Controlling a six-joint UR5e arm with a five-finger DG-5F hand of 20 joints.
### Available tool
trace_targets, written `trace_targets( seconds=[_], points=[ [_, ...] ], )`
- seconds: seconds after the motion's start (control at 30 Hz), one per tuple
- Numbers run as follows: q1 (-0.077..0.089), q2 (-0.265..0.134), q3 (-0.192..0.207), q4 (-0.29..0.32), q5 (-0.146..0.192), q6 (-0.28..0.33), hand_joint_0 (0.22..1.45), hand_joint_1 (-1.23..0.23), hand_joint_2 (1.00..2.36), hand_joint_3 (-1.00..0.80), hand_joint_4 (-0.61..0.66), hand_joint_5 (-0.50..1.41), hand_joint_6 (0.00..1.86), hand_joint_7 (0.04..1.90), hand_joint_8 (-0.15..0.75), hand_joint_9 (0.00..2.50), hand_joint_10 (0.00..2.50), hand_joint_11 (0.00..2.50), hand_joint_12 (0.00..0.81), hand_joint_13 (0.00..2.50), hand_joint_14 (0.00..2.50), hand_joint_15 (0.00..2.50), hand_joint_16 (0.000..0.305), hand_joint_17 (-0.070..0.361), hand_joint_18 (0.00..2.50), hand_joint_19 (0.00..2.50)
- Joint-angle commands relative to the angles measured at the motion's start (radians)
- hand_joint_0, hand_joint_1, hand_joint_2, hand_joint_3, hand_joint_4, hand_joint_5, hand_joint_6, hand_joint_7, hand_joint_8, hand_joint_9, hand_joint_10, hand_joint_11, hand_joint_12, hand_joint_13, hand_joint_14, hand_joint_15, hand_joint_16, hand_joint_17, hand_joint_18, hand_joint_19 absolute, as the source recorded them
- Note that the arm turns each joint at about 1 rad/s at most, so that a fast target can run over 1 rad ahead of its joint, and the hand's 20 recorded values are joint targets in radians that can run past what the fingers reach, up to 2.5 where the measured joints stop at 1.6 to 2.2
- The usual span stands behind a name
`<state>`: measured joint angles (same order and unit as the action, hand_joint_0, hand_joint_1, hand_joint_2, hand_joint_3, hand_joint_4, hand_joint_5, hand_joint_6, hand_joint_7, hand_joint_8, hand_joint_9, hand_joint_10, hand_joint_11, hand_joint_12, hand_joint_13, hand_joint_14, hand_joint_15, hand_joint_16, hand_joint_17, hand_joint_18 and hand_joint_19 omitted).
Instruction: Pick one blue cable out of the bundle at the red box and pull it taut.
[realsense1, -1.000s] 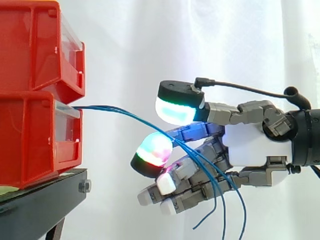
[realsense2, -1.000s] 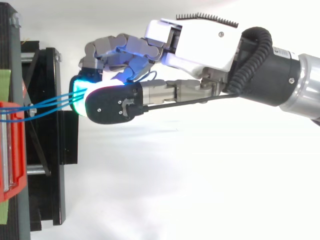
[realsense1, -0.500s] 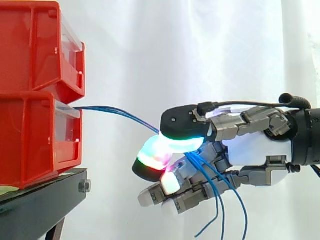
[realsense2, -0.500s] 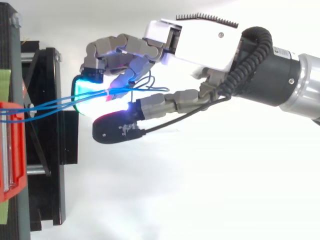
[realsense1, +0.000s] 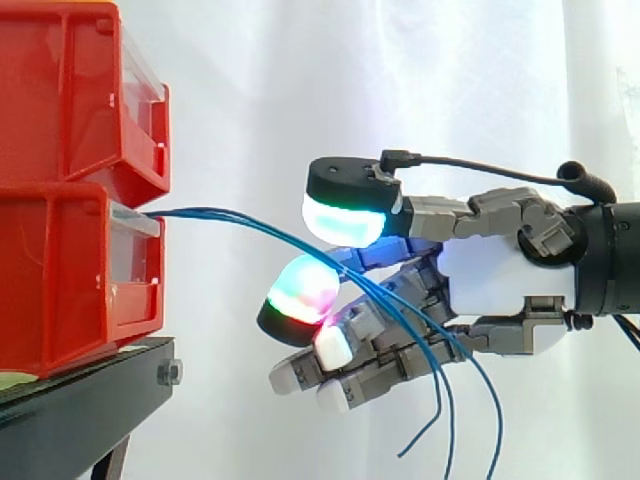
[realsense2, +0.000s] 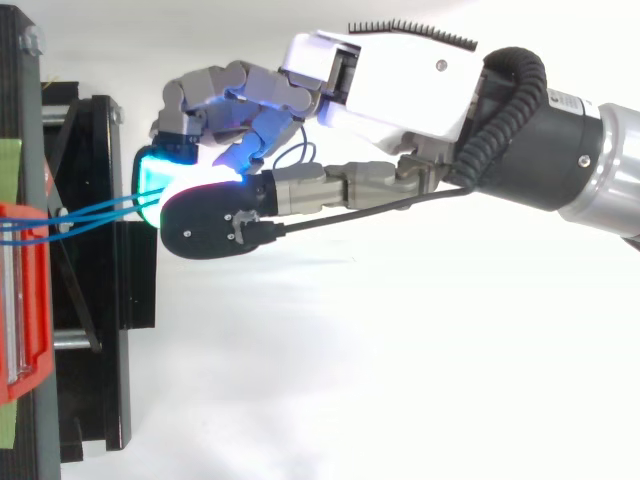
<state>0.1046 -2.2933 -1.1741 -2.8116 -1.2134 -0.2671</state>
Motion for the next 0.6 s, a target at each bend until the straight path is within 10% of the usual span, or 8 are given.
trace_targets(
  seconds=[0.0,0.57],
  points=[
    [0.0,0.0,0.007,0.0,0.0,-0.006,0.59,-0.58,1.02,-0.28,0.26,-0.01,0.59,1.3,0.283,1.08,0.01,0.43,0.326,0.48,0.01,0.14,0.046,0.103,0.48,0.28],
    [-0.002,0.0,0.01,-0.002,0.0,-0.006,0.59,-0.82,1.02,-0.26,0.17,-0.04,0.7,1.15,0.307,1.0,0.01,0.5,0.332,0.48,0.01,0.15,0.046,0.104,0.52,0.24]
  ],
)
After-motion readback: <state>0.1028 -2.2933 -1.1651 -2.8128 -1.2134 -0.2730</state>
